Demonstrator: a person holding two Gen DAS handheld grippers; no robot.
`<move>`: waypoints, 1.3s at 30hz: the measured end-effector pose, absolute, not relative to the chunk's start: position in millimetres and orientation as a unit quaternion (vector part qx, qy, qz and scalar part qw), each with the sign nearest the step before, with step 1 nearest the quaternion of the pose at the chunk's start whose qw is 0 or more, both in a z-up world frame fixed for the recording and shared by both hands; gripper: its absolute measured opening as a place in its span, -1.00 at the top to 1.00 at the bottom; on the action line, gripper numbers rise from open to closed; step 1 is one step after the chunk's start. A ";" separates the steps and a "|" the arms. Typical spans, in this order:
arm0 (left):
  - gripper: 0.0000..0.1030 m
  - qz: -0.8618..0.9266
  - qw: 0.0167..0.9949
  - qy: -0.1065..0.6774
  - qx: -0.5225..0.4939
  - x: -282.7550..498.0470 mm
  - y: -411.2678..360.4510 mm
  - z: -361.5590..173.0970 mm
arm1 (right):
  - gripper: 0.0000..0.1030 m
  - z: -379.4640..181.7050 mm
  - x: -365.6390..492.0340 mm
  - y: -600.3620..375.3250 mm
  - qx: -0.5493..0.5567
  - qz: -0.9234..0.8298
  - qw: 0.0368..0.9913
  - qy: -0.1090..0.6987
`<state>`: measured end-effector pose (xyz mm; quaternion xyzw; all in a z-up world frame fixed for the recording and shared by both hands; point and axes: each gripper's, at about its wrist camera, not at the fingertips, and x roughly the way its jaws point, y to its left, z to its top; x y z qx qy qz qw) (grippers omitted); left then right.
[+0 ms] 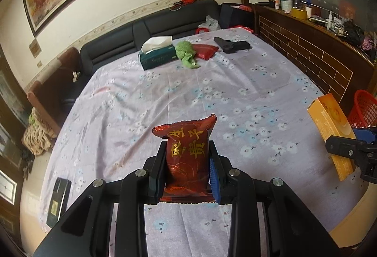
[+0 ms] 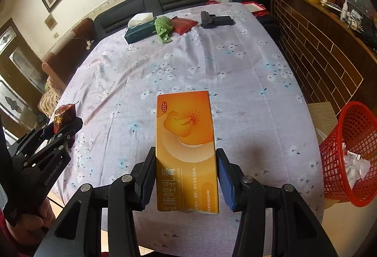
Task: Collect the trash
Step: 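Lift the red snack bag with the left tool while the right tool lifts the orange box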
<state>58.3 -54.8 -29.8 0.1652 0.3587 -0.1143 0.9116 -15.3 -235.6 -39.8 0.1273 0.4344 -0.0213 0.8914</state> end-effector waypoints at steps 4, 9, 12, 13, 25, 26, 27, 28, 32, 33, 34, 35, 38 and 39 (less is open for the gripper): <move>0.43 -0.116 0.912 0.353 0.173 58.0 -62.1 -25.2 | 0.00 -34.1 -20.2 -240.0 0.131 -0.022 0.896 0.424; 0.43 -0.118 0.912 0.347 0.182 57.7 -70.3 -21.3 | 0.00 -30.5 -19.9 -244.7 0.136 -0.020 0.900 0.414; 0.43 -0.118 0.913 0.344 0.186 57.2 -72.9 -19.2 | 0.00 -28.1 -19.7 -247.4 0.138 -0.019 0.902 0.409; 0.43 -0.118 0.913 0.343 0.186 57.4 -73.8 -18.9 | 0.00 -27.0 -19.7 -248.2 0.139 -0.019 0.903 0.407; 0.43 -0.128 0.911 0.345 0.184 55.6 -83.6 -19.2 | -0.01 -24.6 -21.7 -256.5 0.141 -0.019 0.903 0.404; 0.43 -0.129 0.911 0.345 0.185 55.4 -85.0 -19.4 | -0.01 -24.5 -22.2 -257.0 0.141 -0.020 0.903 0.405; 0.43 -0.130 0.911 0.345 0.184 55.2 -86.0 -19.6 | -0.01 -24.4 -22.6 -257.6 0.141 -0.020 0.903 0.405; 0.43 -0.132 0.911 0.345 0.184 55.0 -87.3 -19.8 | -0.01 -24.6 -23.4 -258.8 0.142 -0.021 0.903 0.405; 0.43 -0.139 0.909 0.346 0.185 54.6 -92.7 -20.7 | -0.01 -24.9 -26.3 -263.9 0.146 -0.028 0.902 0.405; 0.43 -0.141 0.909 0.346 0.186 54.3 -94.2 -20.9 | -0.01 -25.1 -27.3 -265.2 0.147 -0.029 0.902 0.405; 0.43 -0.144 0.908 0.346 0.186 54.2 -96.7 -21.2 | -0.01 -25.3 -28.5 -266.8 0.148 -0.031 0.902 0.405; 0.43 -0.146 0.907 0.347 0.187 53.9 -98.5 -21.8 | -0.01 -25.5 -30.1 -268.3 0.148 -0.033 0.902 0.405; 0.43 -0.155 0.905 0.347 0.190 52.6 -105.1 -23.0 | -0.01 -25.8 -34.1 -274.3 0.152 -0.042 0.901 0.405; 0.43 -0.158 0.904 0.347 0.191 52.2 -107.7 -23.6 | -0.01 -25.9 -35.5 -276.3 0.153 -0.044 0.901 0.404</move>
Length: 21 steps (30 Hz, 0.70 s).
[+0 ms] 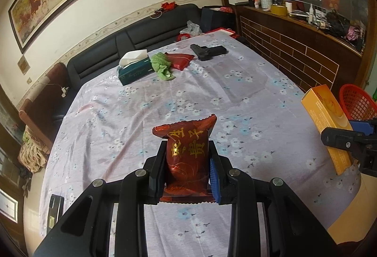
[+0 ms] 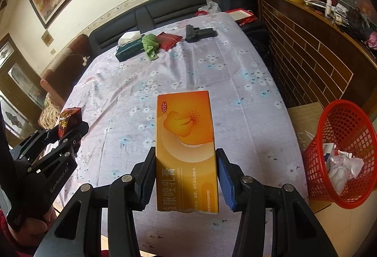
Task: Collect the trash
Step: 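Lift the red snack bag with the left tool while the right tool lifts the orange box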
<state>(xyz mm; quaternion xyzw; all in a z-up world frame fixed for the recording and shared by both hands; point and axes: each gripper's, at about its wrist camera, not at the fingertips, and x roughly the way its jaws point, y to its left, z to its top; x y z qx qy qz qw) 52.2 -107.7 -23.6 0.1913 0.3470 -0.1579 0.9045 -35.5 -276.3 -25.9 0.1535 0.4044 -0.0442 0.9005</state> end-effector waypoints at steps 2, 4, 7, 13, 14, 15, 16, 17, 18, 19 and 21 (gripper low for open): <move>0.43 -0.163 0.903 0.347 0.193 51.2 -112.3 -24.3 | -0.01 -26.3 -38.2 -280.9 0.157 -0.049 0.900 0.404; 0.43 -0.169 0.902 0.347 0.196 50.2 -117.2 -25.4 | -0.01 -26.8 -40.7 -284.9 0.160 -0.054 0.899 0.404; 0.43 -0.175 0.900 0.347 0.199 49.9 -121.8 -26.2 | -0.01 -27.2 -43.4 -290.2 0.164 -0.061 0.898 0.403; 0.43 -0.185 0.898 0.346 0.200 49.7 -128.4 -27.0 | -0.01 -26.4 -49.0 -295.8 0.169 -0.070 0.898 0.401; 0.43 -0.188 0.897 0.346 0.201 49.4 -130.4 -27.3 | -0.01 -26.1 -49.8 -296.4 0.169 -0.071 0.898 0.401; 0.43 -0.190 0.896 0.346 0.201 49.3 -131.9 -27.5 | -0.01 -26.0 -50.4 -297.3 0.168 -0.073 0.898 0.401; 0.43 -0.192 0.896 0.346 0.201 49.3 -133.4 -27.4 | -0.01 -25.9 -51.0 -298.7 0.169 -0.075 0.898 0.400; 0.43 -0.195 0.895 0.346 0.202 48.9 -136.0 -27.6 | -0.01 -25.7 -51.9 -299.4 0.169 -0.077 0.898 0.400; 0.43 -0.198 0.895 0.346 0.203 48.9 -137.7 -27.8 | -0.01 -25.4 -53.1 -300.8 0.170 -0.079 0.898 0.399; 0.43 -0.200 0.894 0.346 0.204 48.7 -140.4 -27.9 | -0.01 -25.0 -54.4 -302.9 0.171 -0.082 0.898 0.398; 0.43 -0.207 0.892 0.344 0.207 47.8 -146.7 -28.2 | -0.01 -25.2 -56.8 -306.7 0.174 -0.087 0.897 0.397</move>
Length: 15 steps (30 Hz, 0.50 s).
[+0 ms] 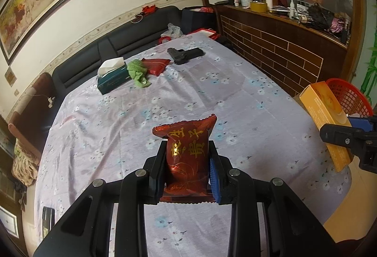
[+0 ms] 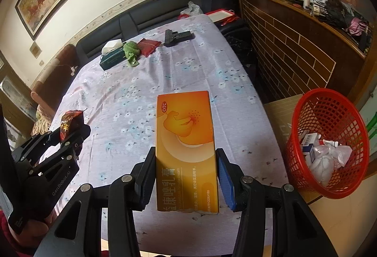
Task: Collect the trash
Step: 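Lift the red snack bag with the left tool while the right tool lifts the orange box, then carry the snack bag and orange box over the red wastebasket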
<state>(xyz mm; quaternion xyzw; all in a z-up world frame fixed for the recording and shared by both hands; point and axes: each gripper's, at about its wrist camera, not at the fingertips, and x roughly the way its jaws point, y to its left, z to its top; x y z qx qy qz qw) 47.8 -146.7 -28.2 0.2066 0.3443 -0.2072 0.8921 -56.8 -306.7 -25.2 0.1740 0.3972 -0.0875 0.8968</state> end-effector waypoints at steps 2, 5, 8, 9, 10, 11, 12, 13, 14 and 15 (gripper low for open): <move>0.43 -0.214 0.890 0.344 0.209 47.3 -153.1 -27.9 | -0.01 -25.0 -59.7 -311.6 0.178 -0.094 0.896 0.396; 0.43 -0.226 0.887 0.341 0.213 45.5 -163.5 -26.9 | -0.01 -23.7 -65.9 -319.6 0.185 -0.105 0.895 0.392; 0.43 -0.241 0.883 0.338 0.219 43.6 -175.9 -25.7 | -0.01 -22.1 -72.1 -328.8 0.194 -0.117 0.894 0.388; 0.43 -0.247 0.881 0.338 0.220 42.7 -179.8 -25.3 | -0.01 -21.8 -74.2 -331.8 0.197 -0.121 0.893 0.386; 0.43 -0.252 0.879 0.337 0.221 42.0 -183.6 -24.7 | -0.01 -21.6 -76.8 -335.6 0.202 -0.126 0.892 0.385; 0.43 -0.259 0.877 0.335 0.224 40.5 -188.4 -23.9 | -0.01 -21.2 -79.6 -340.0 0.207 -0.130 0.891 0.383; 0.43 -0.268 0.875 0.333 0.228 38.5 -193.7 -22.8 | -0.01 -20.7 -82.5 -344.1 0.211 -0.134 0.890 0.381; 0.43 -0.274 0.873 0.331 0.230 36.7 -198.2 -22.0 | -0.01 -19.9 -86.1 -348.8 0.215 -0.140 0.889 0.378; 0.43 -0.282 0.871 0.329 0.232 35.1 -203.0 -21.1 | -0.01 -19.0 -90.5 -354.1 0.221 -0.146 0.889 0.374; 0.43 -0.293 0.867 0.327 0.235 32.2 -210.1 -19.5 | -0.01 -18.1 -93.7 -358.7 0.225 -0.152 0.888 0.371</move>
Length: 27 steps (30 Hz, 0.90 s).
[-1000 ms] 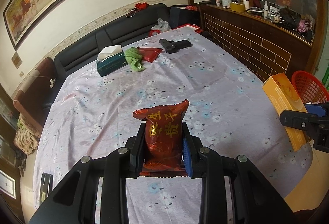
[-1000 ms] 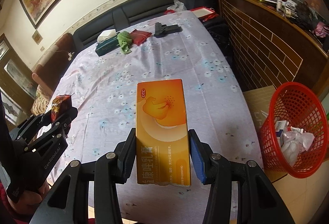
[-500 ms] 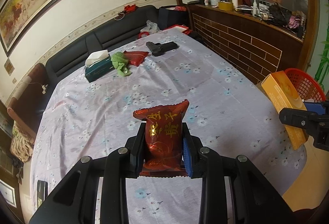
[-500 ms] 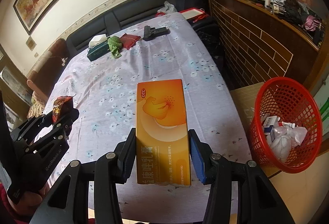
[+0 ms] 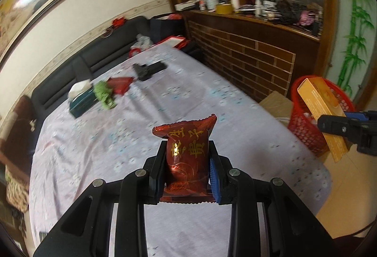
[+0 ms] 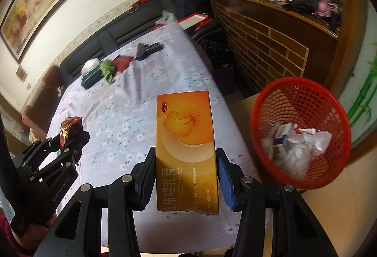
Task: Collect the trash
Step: 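Carry the snack bag and orange box over the red wastebasket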
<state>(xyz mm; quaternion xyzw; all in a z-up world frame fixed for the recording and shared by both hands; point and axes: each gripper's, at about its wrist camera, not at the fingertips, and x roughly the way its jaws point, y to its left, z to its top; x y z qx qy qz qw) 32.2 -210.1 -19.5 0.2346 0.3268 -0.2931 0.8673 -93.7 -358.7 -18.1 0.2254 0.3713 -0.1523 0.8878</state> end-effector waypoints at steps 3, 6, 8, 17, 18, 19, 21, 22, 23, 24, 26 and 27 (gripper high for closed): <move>0.43 -0.321 0.858 0.320 0.241 23.1 -227.4 -15.1 | -0.01 -16.6 -107.8 -376.0 0.244 -0.173 0.883 0.362; 0.42 -0.356 0.844 0.316 0.249 13.6 -248.9 -10.4 | -0.01 -15.8 -123.0 -393.3 0.263 -0.193 0.877 0.353; 0.42 -0.379 0.834 0.310 0.256 5.3 -264.7 -7.2 | -0.01 -15.9 -135.2 -405.8 0.275 -0.208 0.872 0.346; 0.42 -0.459 0.782 0.328 0.266 -17.5 -334.5 -6.5 | -0.01 -14.4 -188.7 -463.7 0.330 -0.271 0.847 0.315; 0.42 -0.463 0.779 0.329 0.265 -19.4 -340.5 -7.0 | -0.01 -14.3 -194.0 -468.4 0.335 -0.275 0.845 0.313; 0.42 -0.468 0.775 0.331 0.265 -21.9 -348.2 -7.9 | -0.01 -14.4 -198.6 -473.5 0.339 -0.280 0.843 0.310; 0.42 -0.476 0.768 0.334 0.267 -25.7 -361.5 -10.0 | -0.01 -15.5 -206.3 -482.6 0.347 -0.288 0.838 0.307; 0.42 -0.479 0.766 0.335 0.267 -27.4 -365.4 -10.8 | -0.01 -16.4 -209.5 -487.7 0.352 -0.290 0.836 0.305; 0.42 -0.484 0.762 0.336 0.267 -30.0 -371.9 -11.7 | -0.02 -17.2 -212.4 -492.4 0.356 -0.292 0.834 0.305; 0.42 -0.487 0.760 0.337 0.268 -31.5 -376.6 -12.2 | -0.02 -18.1 -215.3 -496.0 0.358 -0.293 0.833 0.305; 0.42 -0.493 0.755 0.339 0.268 -34.3 -387.8 -14.0 | -0.02 -18.0 -219.6 -503.1 0.361 -0.294 0.831 0.303; 0.42 -0.496 0.752 0.341 0.267 -34.8 -391.9 -14.7 | -0.02 -17.4 -221.2 -507.0 0.361 -0.295 0.831 0.303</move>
